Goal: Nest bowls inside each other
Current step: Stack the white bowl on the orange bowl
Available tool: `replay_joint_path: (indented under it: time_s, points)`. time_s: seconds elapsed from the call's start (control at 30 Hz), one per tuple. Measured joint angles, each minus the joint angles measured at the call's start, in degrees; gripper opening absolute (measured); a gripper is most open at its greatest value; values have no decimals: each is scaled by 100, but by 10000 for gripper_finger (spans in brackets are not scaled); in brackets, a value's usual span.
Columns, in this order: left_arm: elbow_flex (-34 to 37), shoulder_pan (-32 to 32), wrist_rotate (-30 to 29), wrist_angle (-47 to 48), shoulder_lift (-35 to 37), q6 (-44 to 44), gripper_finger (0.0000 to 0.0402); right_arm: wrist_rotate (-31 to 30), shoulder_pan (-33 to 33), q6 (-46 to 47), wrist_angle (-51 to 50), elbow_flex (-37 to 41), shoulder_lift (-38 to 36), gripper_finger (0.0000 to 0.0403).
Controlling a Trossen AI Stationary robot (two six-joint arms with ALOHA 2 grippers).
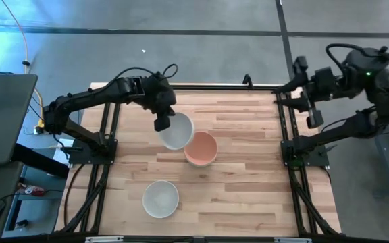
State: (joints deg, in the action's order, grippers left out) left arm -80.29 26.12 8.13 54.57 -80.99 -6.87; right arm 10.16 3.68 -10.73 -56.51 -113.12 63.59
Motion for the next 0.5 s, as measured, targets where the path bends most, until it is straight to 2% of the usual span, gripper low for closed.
replay_joint_path:
  time_s: [0.13, 0.27, 0.37, 0.5]
  points:
    - [0, -29, 4, -428, 0, 24, 0, -768, 0, 166, -627, 2, -178, 110]
    - [0, -29, 19, -637, 0, 66, 0, -1053, 0, 286, -698, 403, -417, 110]
    - [0, -29, 21, -806, 0, 74, 0, -1174, 0, 331, -425, 1115, -775, 110]
    - [0, -29, 24, -881, 0, 178, 0, -1185, 0, 321, 579, 2374, -1443, 110]
